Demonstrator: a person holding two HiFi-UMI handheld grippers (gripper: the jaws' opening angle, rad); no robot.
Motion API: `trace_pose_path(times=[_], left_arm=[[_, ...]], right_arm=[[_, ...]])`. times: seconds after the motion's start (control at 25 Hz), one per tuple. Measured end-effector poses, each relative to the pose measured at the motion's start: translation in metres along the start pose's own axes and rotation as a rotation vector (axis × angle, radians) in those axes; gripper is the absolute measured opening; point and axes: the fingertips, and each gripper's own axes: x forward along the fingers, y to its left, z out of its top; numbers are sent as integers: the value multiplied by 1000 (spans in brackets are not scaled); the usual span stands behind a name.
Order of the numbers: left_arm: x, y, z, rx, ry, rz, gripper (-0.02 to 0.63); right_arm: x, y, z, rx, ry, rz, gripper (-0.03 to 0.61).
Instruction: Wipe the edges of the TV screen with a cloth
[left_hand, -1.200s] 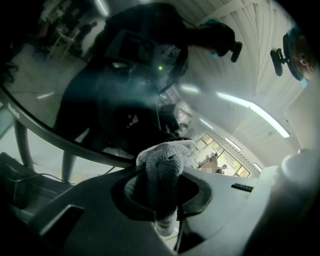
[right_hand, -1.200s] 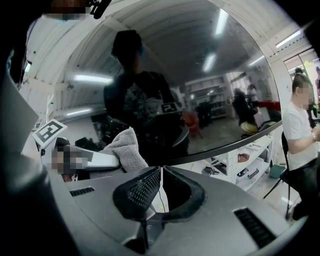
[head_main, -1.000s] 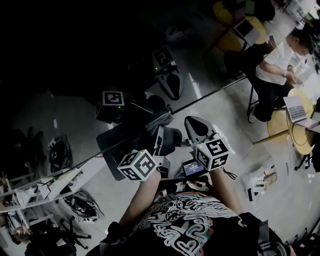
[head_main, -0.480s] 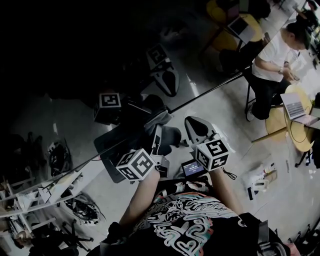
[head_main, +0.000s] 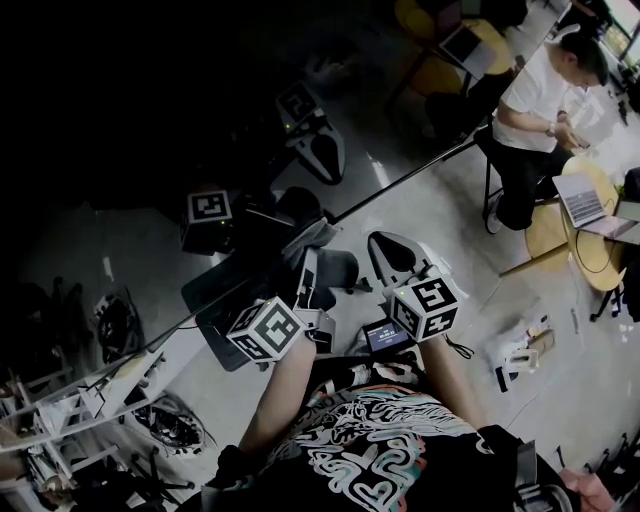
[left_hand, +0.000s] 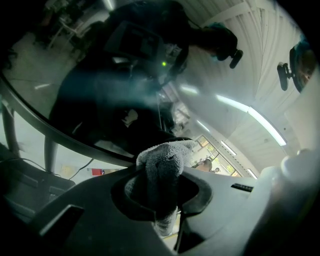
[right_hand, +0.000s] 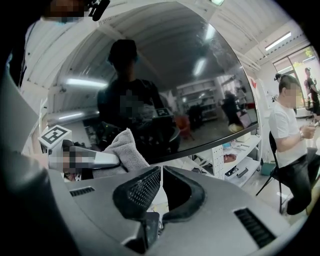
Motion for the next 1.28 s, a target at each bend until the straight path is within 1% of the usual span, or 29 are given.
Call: trace_pose_path(times=[0.12, 0.32, 0.4, 0.52, 0.6, 0.8, 0.96, 1.0, 1.08, 1.12, 1.16, 1.2, 1.28], left_arm=[[7, -7, -1, -35, -6, -11, 75], [13, -7, -3, -50, 21, -27, 74], [15, -7, -3, -63, 34, -45, 75], [20, -7, -4, -120, 34, -81, 74], [18, -5, -5, -148, 33, -84, 75], [10, 2, 4, -165, 49, -91, 75], [15, 4, -1, -260, 43, -110, 75], [17, 1, -3, -298, 36, -118, 75], [21, -10, -8, -446, 19, -162, 75], [23, -13, -10, -484, 19, -177, 75], [25, -14, -12, -481, 25, -179, 75], [27, -13, -14, -459, 35, -171, 75], [27, -8, -18, -397, 58, -139, 75]], right_arm=[[-6, -10, 1, -2, -2, -14, 35], [-10, -16, 5, 6, -14, -65, 35], [-9, -15, 7, 7, -21, -89, 35], [-6, -12, 8, 3, -24, -126, 35], [-7, -6, 6, 1, -20, -145, 35], [-9, 7, 8, 9, -28, -214, 35], [-16, 9, 7, 8, -30, -258, 35], [-18, 9, 7, 10, -31, -264, 35], [-23, 10, 9, 17, -37, -277, 35], [-26, 9, 10, 18, -43, -286, 35], [-30, 6, 10, 19, -49, -294, 35], [-33, 2, 11, 21, -54, -301, 35], [-36, -3, 12, 30, -62, -304, 35]])
